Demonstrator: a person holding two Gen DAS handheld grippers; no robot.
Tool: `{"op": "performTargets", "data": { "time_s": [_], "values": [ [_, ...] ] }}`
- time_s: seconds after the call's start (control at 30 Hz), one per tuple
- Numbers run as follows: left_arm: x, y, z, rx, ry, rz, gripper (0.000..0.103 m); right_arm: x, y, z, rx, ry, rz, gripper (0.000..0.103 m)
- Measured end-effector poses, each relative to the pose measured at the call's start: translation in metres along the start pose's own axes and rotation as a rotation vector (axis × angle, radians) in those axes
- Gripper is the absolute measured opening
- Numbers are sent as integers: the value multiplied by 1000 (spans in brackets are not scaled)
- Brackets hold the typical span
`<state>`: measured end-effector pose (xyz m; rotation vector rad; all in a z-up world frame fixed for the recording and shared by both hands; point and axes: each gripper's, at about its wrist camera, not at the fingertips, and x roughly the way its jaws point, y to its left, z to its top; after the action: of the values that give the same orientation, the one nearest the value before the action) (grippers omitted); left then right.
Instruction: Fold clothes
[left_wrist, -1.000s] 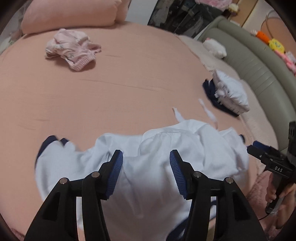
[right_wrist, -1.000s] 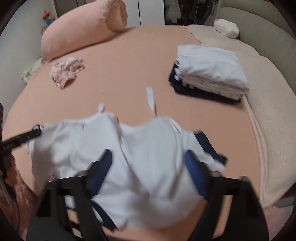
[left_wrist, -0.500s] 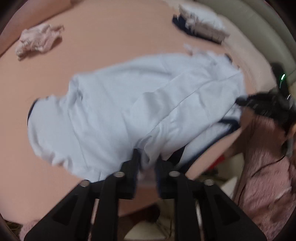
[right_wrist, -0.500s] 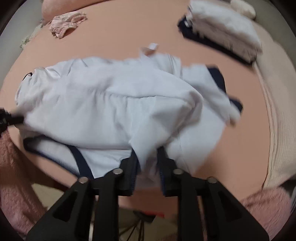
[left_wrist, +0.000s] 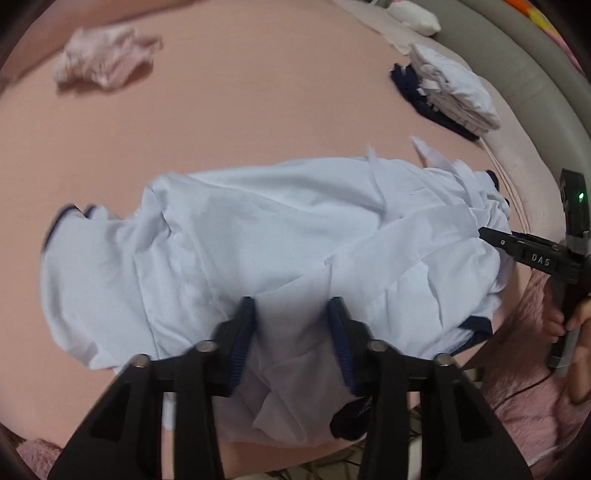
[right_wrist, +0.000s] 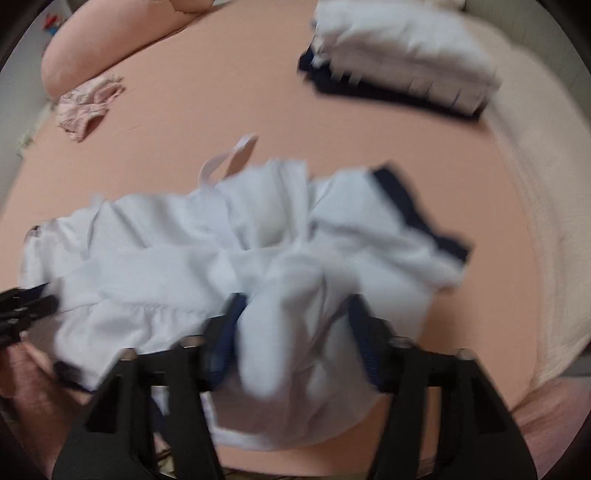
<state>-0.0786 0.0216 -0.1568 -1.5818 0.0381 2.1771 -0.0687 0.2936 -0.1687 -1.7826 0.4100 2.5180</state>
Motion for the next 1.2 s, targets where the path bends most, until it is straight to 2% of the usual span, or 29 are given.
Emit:
{"op": "performTargets", "data": {
  "time_s": [0.03, 0.1, 0.17, 0.3, 0.37, 0.4, 0.43, 0.47, 0.53, 0.63, 0.7, 0.8, 0.9, 1.0, 1.1, 1.2],
  "values": [
    [-9, -4, -4, 21, -22, 2, 5, -7, 4, -6, -27, -16, 30, 20],
    [-29, -11, -14, 70, -70, 11, 5, -26, 19, -21, -142, -58, 46, 16],
    [-46, -16, -24, 112, -99, 9, 5, -43, 35, -39, -273, -98, -1, 16],
    [-43, -22, -43, 189, -5, -22, 5, -41, 35, -60, -379, -69, -88, 16],
    [-35, -20, -49, 185, 59, -38, 9, -37, 25, -68, -366, -10, -116, 27],
    [-31, -18, -51, 172, 85, -42, 11, -34, 19, -70, -346, 21, -116, 29],
    [-28, -15, -53, 160, 104, -46, 17, -31, 14, -70, -321, 47, -102, 34],
    [-28, -12, -54, 149, 114, -64, 29, -31, 9, -70, -295, 63, -84, 36],
    [-32, -8, -58, 125, 119, -122, 45, -39, 1, -71, -256, 69, -18, 37],
    [-45, 2, -58, 67, 65, -158, 47, -54, -10, -75, -218, 84, 126, 41],
    [-53, 11, -56, 2, 3, -132, 47, -68, -19, -75, -177, 43, 177, 43],
    [-51, 22, -45, -85, -48, -86, 46, -87, -37, -69, -55, -85, 189, 44],
    [-26, 8, -39, -26, 17, -10, 45, -79, -47, -55, 25, -134, 95, 45],
    [-5, -9, -42, 43, 92, 67, 43, -52, -35, -52, -39, -38, 23, 45],
    [0, -18, -57, 86, 130, 128, 43, -41, -27, -67, -86, 37, 52, 45],
    [-5, -16, -68, 79, 142, 136, 43, -43, -26, -87, -133, 75, 58, 46]
  ]
}}
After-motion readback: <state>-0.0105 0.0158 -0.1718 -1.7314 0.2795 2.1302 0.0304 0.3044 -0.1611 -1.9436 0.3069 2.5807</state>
